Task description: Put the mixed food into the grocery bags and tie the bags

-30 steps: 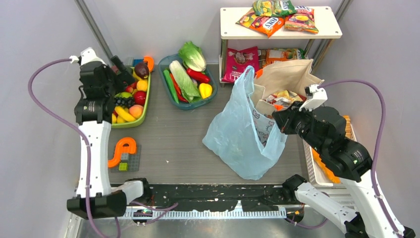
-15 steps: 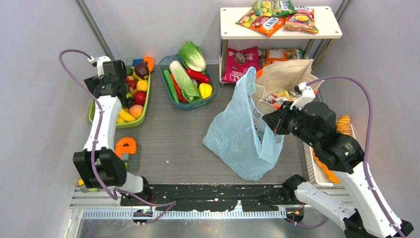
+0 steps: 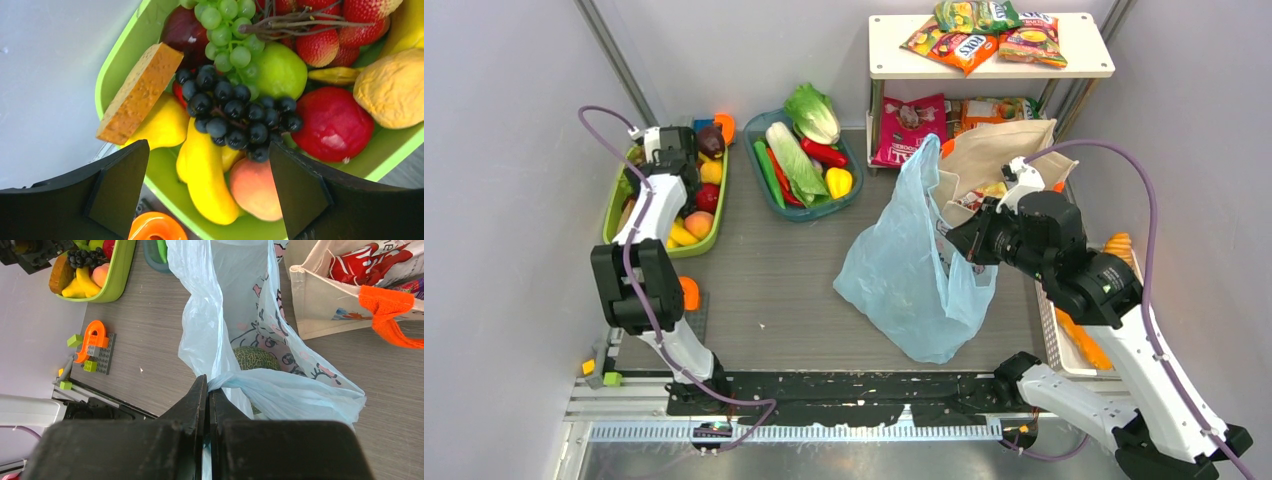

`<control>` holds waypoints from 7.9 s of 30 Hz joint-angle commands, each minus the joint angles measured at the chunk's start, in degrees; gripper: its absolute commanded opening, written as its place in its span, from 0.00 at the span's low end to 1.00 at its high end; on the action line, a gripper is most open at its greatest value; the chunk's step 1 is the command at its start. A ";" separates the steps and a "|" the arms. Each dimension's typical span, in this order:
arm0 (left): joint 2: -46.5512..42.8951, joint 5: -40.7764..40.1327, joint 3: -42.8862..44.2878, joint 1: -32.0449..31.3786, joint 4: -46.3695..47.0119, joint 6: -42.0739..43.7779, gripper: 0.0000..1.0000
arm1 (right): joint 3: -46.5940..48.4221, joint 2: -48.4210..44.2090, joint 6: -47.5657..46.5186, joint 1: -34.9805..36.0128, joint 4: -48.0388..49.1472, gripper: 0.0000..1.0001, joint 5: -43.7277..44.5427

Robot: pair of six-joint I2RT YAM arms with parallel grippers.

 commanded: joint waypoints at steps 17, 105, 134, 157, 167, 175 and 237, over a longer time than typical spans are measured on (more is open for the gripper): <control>12.33 3.30 8.48 4.65 1.83 -12.03 0.86 | 3.10 2.88 1.01 -0.24 2.28 0.05 0.46; -8.80 48.62 -6.18 -74.71 23.94 17.84 0.00 | -6.36 -23.67 -0.67 -0.25 5.99 0.05 19.22; 5.91 49.91 17.09 -76.05 0.23 43.15 0.08 | -5.13 -20.96 -1.62 -0.28 5.83 0.05 15.90; -5.82 19.37 21.67 -75.30 -0.12 33.04 0.88 | -6.19 -21.05 -1.32 -0.28 5.63 0.05 16.83; 3.99 26.32 31.38 -69.77 -1.96 32.32 0.86 | -5.46 -20.56 -0.75 -0.25 5.79 0.05 16.70; 11.73 31.76 36.55 -68.55 -4.60 31.77 0.70 | -5.29 -20.24 -0.48 -0.28 5.81 0.05 17.09; 3.95 26.72 22.10 -27.23 0.49 -2.72 0.98 | -2.22 -15.00 -5.38 -0.28 4.74 0.05 22.26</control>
